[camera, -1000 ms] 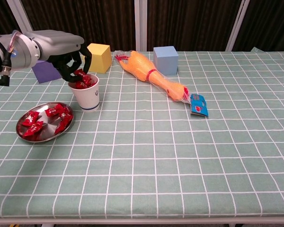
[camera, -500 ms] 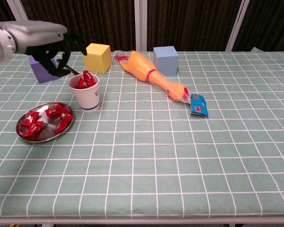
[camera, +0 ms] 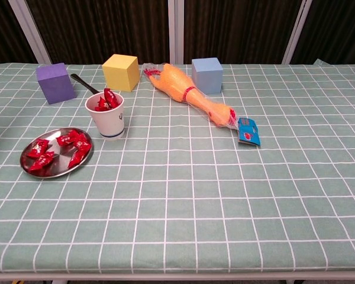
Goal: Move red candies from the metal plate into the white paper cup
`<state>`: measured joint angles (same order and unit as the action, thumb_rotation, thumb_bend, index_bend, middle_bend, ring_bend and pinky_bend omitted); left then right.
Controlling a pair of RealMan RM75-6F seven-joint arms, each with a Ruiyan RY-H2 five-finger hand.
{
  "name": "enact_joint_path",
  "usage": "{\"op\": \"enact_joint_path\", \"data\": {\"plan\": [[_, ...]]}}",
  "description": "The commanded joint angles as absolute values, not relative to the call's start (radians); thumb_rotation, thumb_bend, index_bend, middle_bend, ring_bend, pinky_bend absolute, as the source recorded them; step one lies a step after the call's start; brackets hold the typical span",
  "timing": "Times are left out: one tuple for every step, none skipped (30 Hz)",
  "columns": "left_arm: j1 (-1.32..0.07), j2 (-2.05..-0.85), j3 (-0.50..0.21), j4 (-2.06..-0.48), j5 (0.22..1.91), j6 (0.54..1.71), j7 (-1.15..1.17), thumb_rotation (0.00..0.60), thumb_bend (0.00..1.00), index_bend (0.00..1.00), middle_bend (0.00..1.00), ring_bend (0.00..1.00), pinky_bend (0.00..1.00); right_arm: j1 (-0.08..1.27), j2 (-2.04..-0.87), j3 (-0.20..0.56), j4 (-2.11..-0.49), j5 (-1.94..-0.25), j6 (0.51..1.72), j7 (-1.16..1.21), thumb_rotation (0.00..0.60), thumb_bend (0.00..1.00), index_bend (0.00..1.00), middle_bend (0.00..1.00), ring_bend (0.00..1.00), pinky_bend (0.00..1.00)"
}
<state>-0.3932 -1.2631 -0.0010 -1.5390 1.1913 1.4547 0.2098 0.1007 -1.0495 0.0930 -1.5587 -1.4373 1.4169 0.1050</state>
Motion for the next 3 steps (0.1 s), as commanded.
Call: {"op": "enact_joint_path", "data": {"plan": [[-0.295,-1.233,0.057,-1.493,1.232,1.522,0.168,0.586,0.18,0.29,0.30,0.25,0.34,0.104,-1.047,0.087,-1.562,-1.451,1.410,0.138,0.600,0.22,0.09,0.11,0.00,0.15],[-0.270,-1.226,0.065,-1.491,1.236,1.540,0.166,0.568,0.18,0.29,0.29,0.24,0.32,0.104,-1.048,0.086,-1.560,-1.458,1.413,0.146,0.600,0.22,0.09,0.11,0.00,0.15],[-0.251,-1.221,0.070,-1.491,1.239,1.553,0.160,0.552,0.18,0.29,0.28,0.23,0.32,0.103,-1.051,0.086,-1.557,-1.463,1.418,0.148,0.600,0.22,0.09,0.11,0.00,0.15]]}}
